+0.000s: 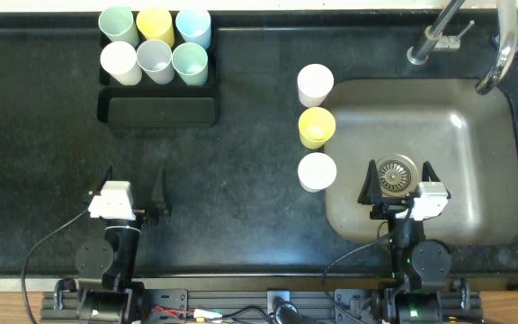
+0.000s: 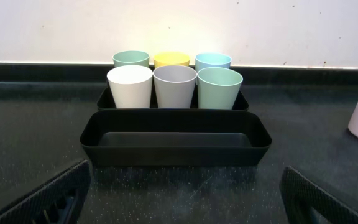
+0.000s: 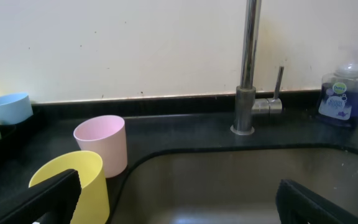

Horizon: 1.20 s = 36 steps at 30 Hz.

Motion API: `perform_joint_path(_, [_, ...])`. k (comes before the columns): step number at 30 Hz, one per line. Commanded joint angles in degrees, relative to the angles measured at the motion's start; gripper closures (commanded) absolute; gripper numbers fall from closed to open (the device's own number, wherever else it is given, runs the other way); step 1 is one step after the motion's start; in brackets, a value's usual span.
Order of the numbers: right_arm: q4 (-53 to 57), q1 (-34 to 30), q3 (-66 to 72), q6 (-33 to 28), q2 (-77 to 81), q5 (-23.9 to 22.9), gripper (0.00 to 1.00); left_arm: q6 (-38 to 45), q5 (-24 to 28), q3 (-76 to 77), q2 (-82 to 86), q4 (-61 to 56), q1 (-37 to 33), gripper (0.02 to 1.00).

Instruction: Store Cups

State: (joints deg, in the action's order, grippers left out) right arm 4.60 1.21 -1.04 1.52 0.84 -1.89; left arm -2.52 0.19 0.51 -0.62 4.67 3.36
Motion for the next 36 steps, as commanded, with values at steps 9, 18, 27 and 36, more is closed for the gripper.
perform_joint_path(9, [-0.15, 0.04, 0.72, 0.42, -0.52, -0.02, 0.003, 1.25, -0.07, -0.04, 0.46, 0.15, 0.11, 0.023])
perform_joint_path(18, [-0.17, 0.04, 0.72, 0.42, -0.52, -0.02, 0.003, 1.25, -0.07, -0.04, 0.46, 0.17, 0.11, 0.020])
perform_joint_path(27, [-0.15, 0.04, 0.72, 0.42, -0.52, -0.02, 0.005, 1.25, -0.68, -0.04, 0.46, 0.17, 0.11, 0.020])
perform_joint_path(36, [-0.17, 0.04, 0.72, 0.42, -0.52, -0.02, 0.003, 0.02, 0.28, -0.04, 0.44, 0.22, 0.09, 0.020])
